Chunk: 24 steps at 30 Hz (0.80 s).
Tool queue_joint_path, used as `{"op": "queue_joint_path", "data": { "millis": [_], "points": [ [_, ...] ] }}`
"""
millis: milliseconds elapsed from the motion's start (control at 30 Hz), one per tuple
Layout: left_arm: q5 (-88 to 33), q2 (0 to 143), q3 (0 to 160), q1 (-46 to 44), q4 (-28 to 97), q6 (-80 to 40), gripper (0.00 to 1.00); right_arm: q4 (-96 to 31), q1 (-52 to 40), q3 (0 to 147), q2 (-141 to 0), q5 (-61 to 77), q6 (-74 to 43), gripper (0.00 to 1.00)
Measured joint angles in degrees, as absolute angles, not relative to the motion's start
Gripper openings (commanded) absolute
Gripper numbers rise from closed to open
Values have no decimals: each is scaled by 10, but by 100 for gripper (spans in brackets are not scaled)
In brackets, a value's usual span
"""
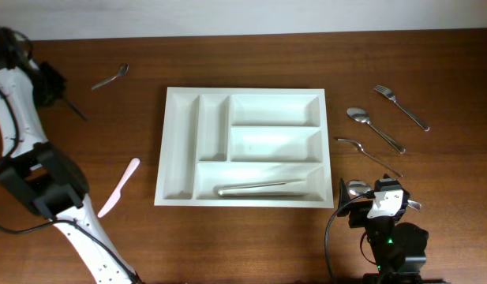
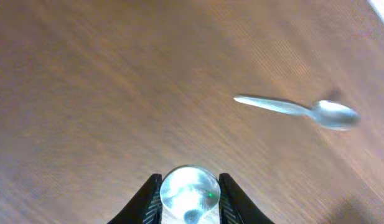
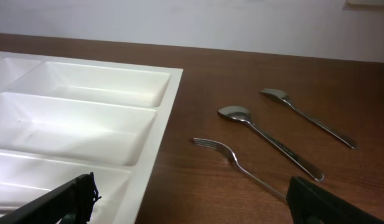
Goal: Pack container
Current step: 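Lower the spoon into the tray's narrow left compartment and release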
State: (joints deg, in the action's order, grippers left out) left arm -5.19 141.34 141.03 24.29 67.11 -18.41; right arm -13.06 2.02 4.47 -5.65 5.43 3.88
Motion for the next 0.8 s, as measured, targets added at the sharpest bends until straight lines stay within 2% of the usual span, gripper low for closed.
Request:
{"op": "queue_joint_path", "data": {
  "millis": [600, 800],
  "points": [
    [-99, 1413, 1423, 37, 813, 25, 2, -131, 20, 45, -57, 54, 39, 99],
    [-102, 1413, 1423, -10, 843, 61, 2, -131, 20, 45, -57, 54, 39, 99]
  ]
}}
